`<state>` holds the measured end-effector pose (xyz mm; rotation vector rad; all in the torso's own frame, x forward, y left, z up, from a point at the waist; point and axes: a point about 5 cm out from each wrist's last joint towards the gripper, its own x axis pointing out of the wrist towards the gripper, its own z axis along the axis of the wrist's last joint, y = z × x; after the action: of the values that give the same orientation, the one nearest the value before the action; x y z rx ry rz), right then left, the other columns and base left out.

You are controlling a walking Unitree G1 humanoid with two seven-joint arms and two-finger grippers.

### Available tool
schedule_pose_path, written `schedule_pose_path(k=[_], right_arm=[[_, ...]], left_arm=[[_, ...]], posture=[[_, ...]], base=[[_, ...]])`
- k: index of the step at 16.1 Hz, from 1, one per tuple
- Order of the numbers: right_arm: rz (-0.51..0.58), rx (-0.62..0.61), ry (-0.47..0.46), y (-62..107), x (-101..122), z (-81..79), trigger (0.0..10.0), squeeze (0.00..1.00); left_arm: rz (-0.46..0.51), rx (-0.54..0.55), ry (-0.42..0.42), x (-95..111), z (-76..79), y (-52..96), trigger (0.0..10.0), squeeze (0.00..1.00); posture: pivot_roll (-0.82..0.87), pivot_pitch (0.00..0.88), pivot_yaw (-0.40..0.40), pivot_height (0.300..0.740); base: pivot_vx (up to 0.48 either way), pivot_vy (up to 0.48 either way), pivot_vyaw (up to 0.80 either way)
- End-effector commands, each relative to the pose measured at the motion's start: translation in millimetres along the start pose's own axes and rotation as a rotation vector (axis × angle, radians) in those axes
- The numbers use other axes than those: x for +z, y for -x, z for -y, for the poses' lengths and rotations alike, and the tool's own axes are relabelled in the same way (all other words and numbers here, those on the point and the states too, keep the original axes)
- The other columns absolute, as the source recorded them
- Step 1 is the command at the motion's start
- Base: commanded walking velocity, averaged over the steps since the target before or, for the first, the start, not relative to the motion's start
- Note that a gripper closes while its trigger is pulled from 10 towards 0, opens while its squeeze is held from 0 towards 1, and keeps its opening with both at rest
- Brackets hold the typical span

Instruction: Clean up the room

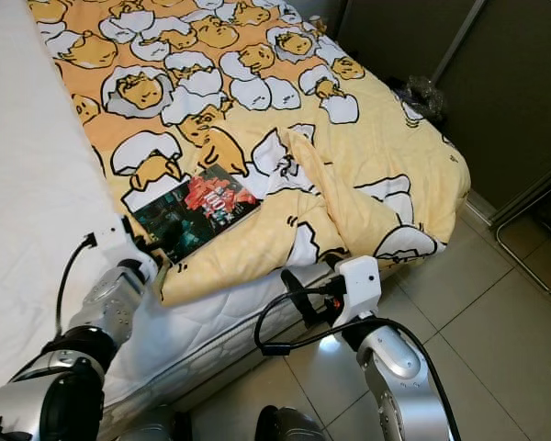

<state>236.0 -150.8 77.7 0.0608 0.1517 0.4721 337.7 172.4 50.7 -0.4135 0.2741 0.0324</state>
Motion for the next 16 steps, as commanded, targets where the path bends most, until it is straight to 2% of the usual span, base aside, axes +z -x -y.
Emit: schedule_pose_path(k=[1, 2, 4, 5, 7, 9, 12, 14, 16], right_arm=[[-0.009, -0.016, 0.013, 4.2, 0.0, 4.8, 10.0, 0.00], [-0.010, -0.016, 0.012, 4.1, -0.2, 4.8, 10.0, 0.00], [-0.011, -0.016, 0.012, 3.9, -0.3, 4.5, 10.0, 0.00], [-0.012, -0.014, 0.011, 3.4, -0.7, 3.9, 10.0, 0.00], [-0.014, -0.015, 0.009, 3.7, -1.1, 3.9, 10.0, 0.00], [-0.016, -0.017, 0.009, 4.4, -1.9, 4.3, 10.0, 0.00], [-0.019, -0.016, 0.009, 4.3, -2.4, 4.5, 10.0, 0.00], [-0.020, -0.015, 0.009, 4.2, -2.3, 4.7, 10.0, 0.00], [-0.020, -0.016, 0.009, 4.3, -2.2, 4.8, 10.0, 0.00]], left_arm=[[0.058, -0.059, -0.073, 9.3, 15.2, -2.9, 10.0, 0.00], [0.079, -0.075, -0.128, 11.8, 19.4, -3.0, 10.0, 0.00], [0.086, -0.080, -0.157, 12.4, 21.5, -3.0, 10.0, 0.00], [0.078, -0.054, -0.152, 10.3, 18.3, -2.5, 10.0, 0.00], [0.088, -0.004, -0.210, 10.8, 11.5, -1.0, 10.0, 0.00], [0.091, 0.014, -0.223, 11.4, 8.8, -0.6, 10.0, 0.00], [0.048, 0.027, -0.186, 4.2, 7.4, -0.3, 10.0, 0.00], [-0.002, 0.045, -0.086, -5.7, 6.5, 0.2, 10.0, 0.00], [-0.007, 0.037, -0.053, -7.7, 8.8, 0.0, 10.0, 0.00]], posture=[[-0.15, 0.106, -0.096, 0.740], [-0.15, 0.108, -0.096, 0.740], [-0.15, 0.110, -0.097, 0.740], [-0.15, 0.113, -0.097, 0.740], [-0.15, 0.115, -0.097, 0.740], [-0.15, 0.117, -0.097, 0.740], [-0.15, 0.119, -0.097, 0.740], [-0.15, 0.118, -0.098, 0.740], [-0.15, 0.118, -0.098, 0.740]], base=[[0.000, 0.000, 0.00], [0.000, 0.000, 0.00], [0.000, 0.000, 0.00], [0.000, 0.000, 0.00], [0.000, 0.000, 0.00], [0.000, 0.000, 0.00], [0.000, 0.000, 0.00], [0.000, 0.000, 0.00], [0.000, 0.000, 0.00]])
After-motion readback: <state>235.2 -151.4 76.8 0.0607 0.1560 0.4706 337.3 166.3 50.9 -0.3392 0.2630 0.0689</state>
